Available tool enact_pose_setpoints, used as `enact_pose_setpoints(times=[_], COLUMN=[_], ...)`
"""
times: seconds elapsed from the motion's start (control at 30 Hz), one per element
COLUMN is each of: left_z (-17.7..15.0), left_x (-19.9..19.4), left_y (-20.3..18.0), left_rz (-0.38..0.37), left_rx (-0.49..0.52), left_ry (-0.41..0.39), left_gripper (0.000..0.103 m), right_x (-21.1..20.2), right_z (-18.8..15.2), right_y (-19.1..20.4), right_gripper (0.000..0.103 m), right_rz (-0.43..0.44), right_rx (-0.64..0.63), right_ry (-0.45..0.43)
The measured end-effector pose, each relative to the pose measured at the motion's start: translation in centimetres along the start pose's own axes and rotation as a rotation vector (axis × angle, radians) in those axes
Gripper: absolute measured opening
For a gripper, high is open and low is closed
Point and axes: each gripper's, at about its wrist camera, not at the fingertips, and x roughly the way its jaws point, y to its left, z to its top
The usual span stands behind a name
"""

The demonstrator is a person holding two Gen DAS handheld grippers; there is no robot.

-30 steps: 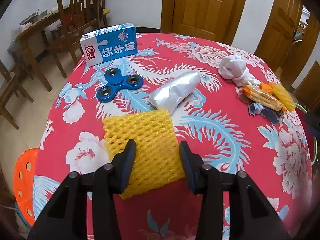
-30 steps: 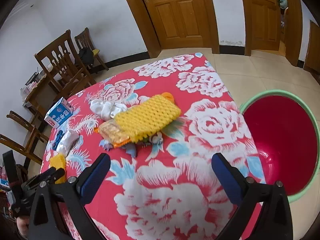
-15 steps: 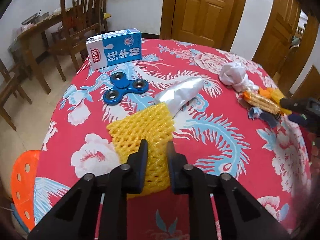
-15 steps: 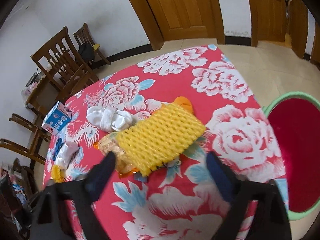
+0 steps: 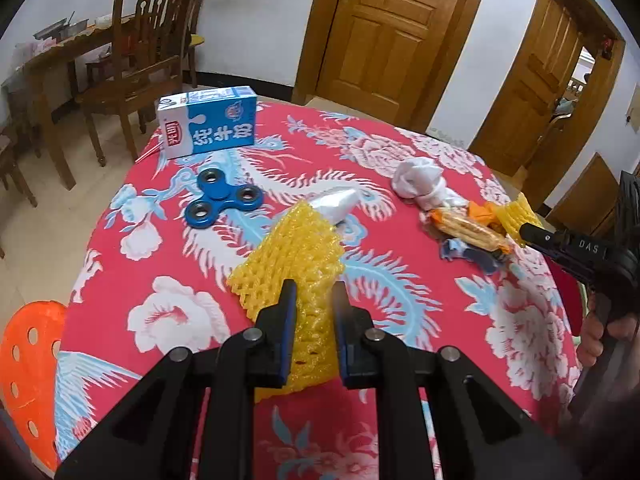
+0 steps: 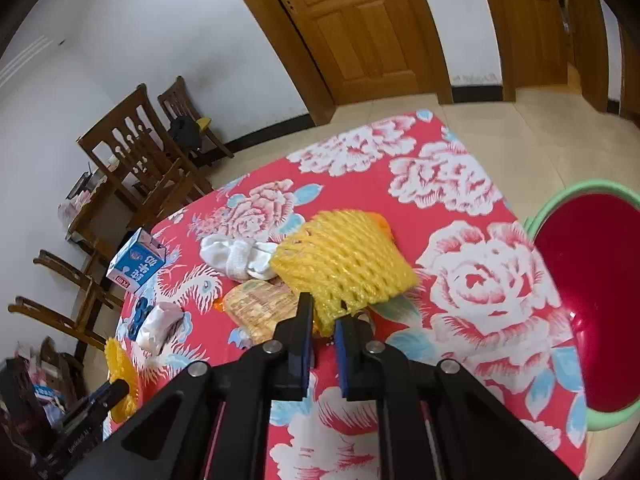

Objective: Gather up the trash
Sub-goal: 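Grasp the other yellow foam net with the right tool while the left tool holds its net, then carry both yellow foam nets over the red bucket and open both tools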

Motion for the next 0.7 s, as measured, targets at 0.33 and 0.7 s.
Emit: enact_pose_setpoints(times=[0.33,0.7], left_z=[0.5,0.8], left_x=[-1.9,-4.1], left_y=[-3.6,-9.2], left_rz=[-0.115,-0.254], left_rx=[0.040,0.138], left_ry=[-0.024,-0.042], left_gripper=[0.016,0.016], right_x=[-4.8,-9.9], right_z=[-1.8,-3.9], right_y=[0.2,-2.4], right_gripper=[0.011,0.011], right_rz=[0.008,-0.037], right_rx=[-0.024,0.041], right_ry=[-0.061,-0.116])
